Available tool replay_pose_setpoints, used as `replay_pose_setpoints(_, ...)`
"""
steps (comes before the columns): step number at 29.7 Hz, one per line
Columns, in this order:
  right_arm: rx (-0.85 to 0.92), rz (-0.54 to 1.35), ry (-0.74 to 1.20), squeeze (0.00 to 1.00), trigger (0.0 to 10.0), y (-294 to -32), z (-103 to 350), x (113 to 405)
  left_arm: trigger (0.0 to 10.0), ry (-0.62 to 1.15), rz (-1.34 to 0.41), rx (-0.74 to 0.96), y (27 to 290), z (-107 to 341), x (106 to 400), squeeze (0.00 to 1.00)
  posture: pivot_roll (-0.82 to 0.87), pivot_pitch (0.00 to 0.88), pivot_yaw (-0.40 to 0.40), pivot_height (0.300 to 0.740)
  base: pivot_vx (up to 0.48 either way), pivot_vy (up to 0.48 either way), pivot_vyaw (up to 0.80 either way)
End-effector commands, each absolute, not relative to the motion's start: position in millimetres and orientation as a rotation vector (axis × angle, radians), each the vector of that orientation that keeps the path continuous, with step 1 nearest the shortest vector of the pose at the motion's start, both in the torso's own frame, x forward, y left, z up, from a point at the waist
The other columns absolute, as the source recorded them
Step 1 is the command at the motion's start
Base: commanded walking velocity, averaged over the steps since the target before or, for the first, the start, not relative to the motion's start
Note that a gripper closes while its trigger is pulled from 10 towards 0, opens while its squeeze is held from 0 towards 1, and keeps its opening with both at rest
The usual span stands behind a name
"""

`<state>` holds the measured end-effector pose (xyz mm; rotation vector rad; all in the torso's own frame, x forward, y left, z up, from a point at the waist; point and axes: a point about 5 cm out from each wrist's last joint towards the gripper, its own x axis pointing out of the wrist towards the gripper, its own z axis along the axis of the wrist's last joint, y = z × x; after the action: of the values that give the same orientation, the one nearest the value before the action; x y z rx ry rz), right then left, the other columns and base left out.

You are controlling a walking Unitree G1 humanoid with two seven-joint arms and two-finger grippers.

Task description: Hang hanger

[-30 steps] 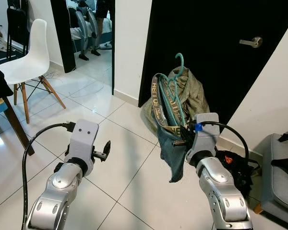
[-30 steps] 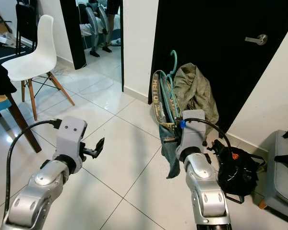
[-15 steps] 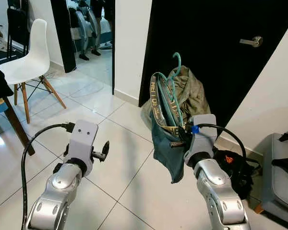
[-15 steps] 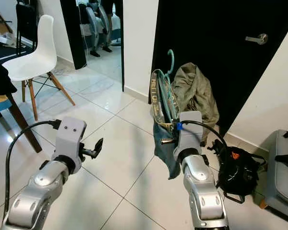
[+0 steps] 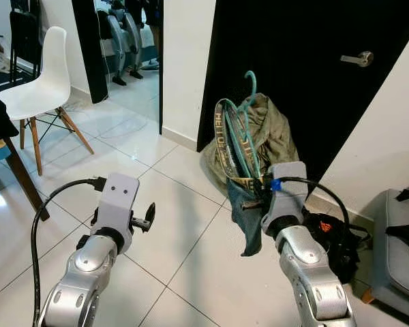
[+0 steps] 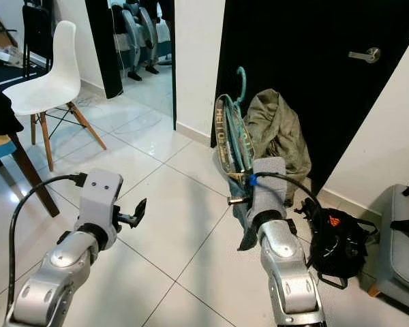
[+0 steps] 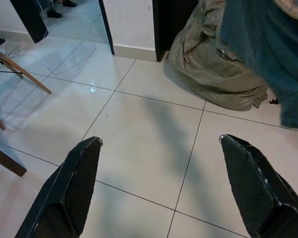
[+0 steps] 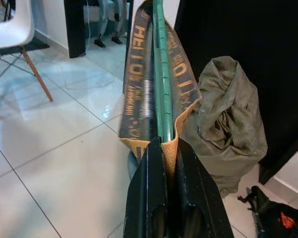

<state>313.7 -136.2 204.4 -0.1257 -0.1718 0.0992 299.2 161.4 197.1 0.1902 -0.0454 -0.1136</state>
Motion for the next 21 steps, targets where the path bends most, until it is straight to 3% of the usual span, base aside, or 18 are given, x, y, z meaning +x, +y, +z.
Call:
replay_pose_setpoints(1, -0.138, 0.103, -0.164, 0.0, 10.0, -136.5, 198.6, 311.5, 10.0, -0.004, -0.106, 0.185, 161.9, 186.7, 297.8, 0.0, -0.06, 0.203, -0.06, 0.74, 0.0, 0.0, 0.0)
replay_pose_setpoints(21, -0.139, 0.122, -0.162, 0.0, 10.0, -133.7, 195.3, 314.4, 10.0, -0.052, -0.092, 0.168, 158.0, 192.8, 297.1, 0.0, -0.05, 0.181, -0.066, 0.74, 0.0, 0.0, 0.0)
